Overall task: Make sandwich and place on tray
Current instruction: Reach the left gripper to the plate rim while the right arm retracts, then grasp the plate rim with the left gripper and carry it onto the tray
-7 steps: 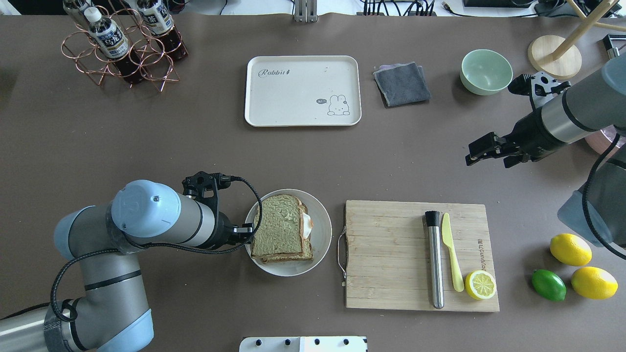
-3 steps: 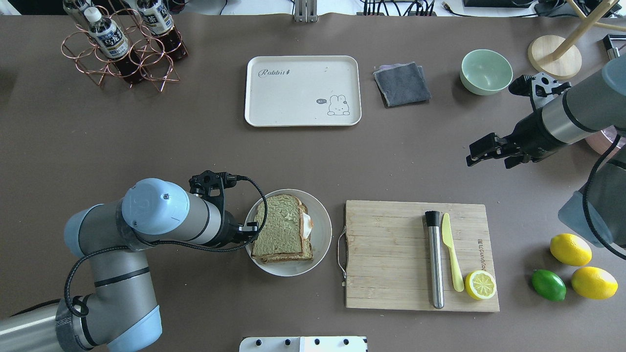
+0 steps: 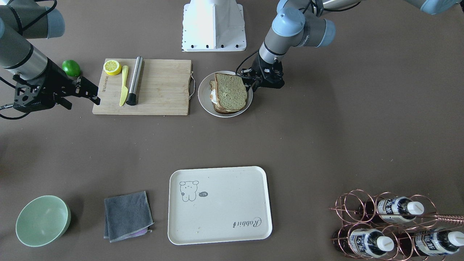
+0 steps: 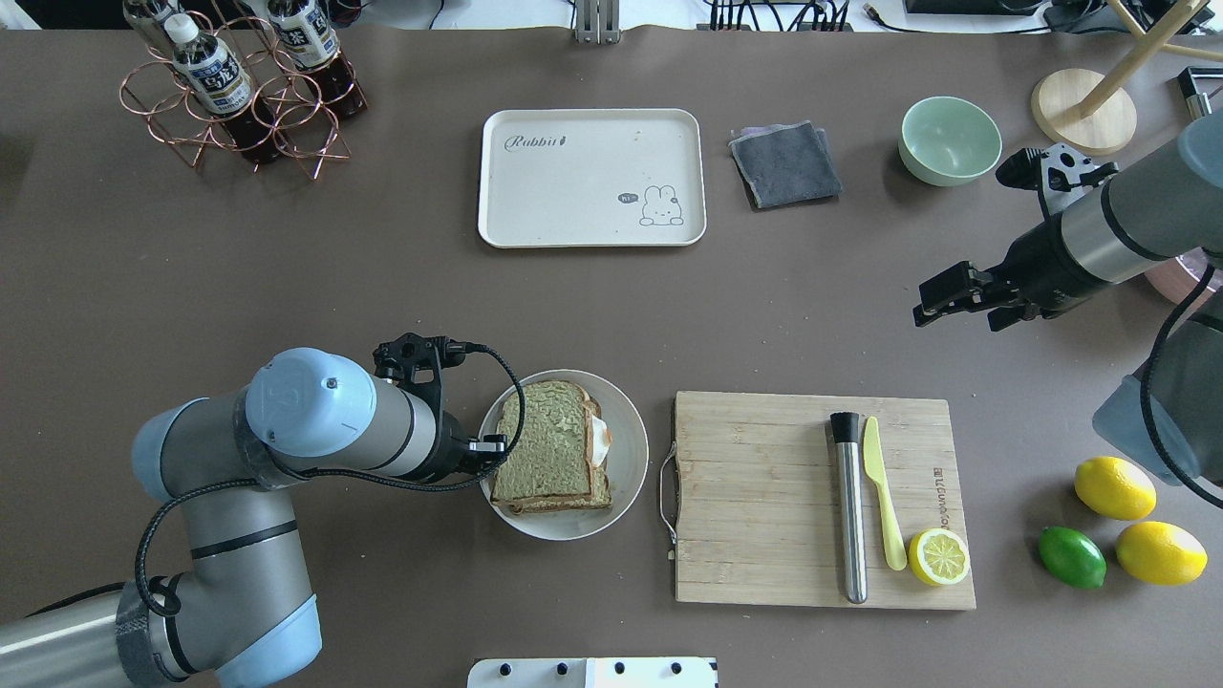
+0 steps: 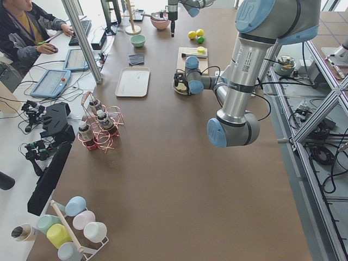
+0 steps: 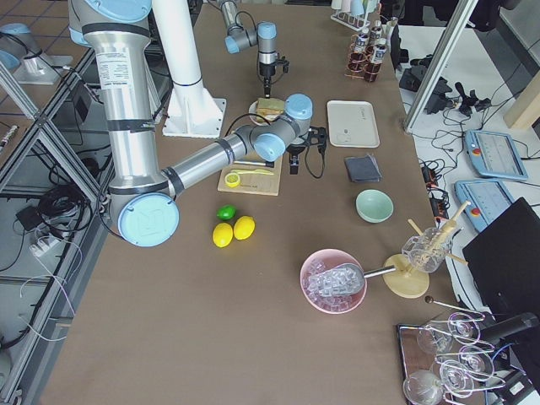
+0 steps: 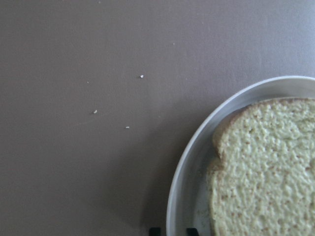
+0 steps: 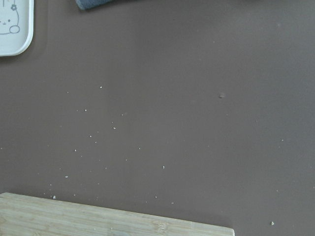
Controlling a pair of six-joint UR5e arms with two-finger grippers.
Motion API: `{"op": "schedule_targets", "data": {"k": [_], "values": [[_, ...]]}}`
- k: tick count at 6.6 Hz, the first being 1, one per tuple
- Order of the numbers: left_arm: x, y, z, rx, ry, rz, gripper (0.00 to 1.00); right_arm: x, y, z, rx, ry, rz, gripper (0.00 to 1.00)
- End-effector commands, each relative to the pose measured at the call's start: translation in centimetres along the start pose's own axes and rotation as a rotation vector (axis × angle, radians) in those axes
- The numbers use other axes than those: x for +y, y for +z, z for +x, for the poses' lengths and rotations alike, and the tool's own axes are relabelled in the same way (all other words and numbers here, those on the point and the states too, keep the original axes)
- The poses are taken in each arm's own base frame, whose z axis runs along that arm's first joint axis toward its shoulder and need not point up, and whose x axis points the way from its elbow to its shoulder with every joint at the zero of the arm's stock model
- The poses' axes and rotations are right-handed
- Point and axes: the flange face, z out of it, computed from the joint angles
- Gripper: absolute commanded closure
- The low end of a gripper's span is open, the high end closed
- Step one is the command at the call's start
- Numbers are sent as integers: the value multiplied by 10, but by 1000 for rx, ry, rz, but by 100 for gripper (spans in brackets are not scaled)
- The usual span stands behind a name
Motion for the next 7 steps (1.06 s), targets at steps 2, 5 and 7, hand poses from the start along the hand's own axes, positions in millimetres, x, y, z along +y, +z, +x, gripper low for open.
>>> {"op": "schedule_targets", "data": {"k": [2, 5, 7], "values": [[0, 0, -1, -1, -4, 0, 96, 2, -4, -3, -7, 0, 2, 0], [-18, -17, -1, 37, -21, 30, 100, 2, -6, -6, -14, 3, 2, 0], [-50, -41, -3, 61, -89, 37, 100, 3, -4, -4, -10, 6, -2, 0]]}}
